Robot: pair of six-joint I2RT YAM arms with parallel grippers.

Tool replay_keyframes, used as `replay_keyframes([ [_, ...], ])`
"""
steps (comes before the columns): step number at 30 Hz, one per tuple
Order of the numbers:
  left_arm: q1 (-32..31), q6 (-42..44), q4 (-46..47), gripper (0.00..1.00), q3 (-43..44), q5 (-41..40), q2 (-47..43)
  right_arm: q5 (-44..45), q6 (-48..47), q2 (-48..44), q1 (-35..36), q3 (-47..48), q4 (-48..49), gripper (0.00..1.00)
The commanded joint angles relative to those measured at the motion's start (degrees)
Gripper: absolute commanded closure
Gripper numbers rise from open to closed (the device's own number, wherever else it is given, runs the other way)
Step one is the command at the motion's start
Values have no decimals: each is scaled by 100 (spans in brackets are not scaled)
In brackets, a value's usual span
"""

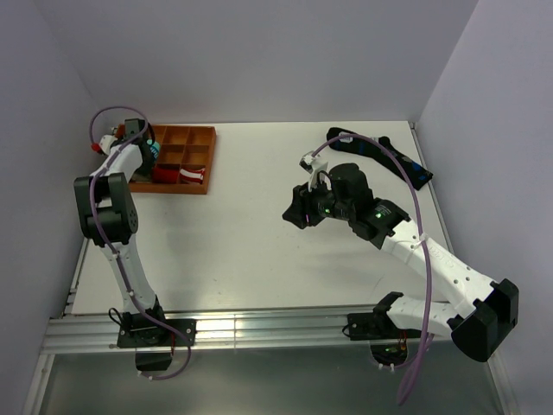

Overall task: Roll the socks
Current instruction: Place the sock in the storage box.

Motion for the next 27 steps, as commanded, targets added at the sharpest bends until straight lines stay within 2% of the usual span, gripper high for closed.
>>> replay_keyframes([
  [1, -162, 153, -174, 100, 326, -3, 218, 35, -83, -84, -37, 47, 172, 50],
  [16, -320, 320, -738, 100, 819, -100, 886, -9, -101, -58, -37, 64, 137, 50],
  [21, -321, 303, -694, 100, 618, -73, 869, 0, -110, -49, -37, 55, 119, 50],
  [27, -312, 382, -606, 93, 442, -3, 729, 0, -119, -84, -37, 73, 93, 50],
])
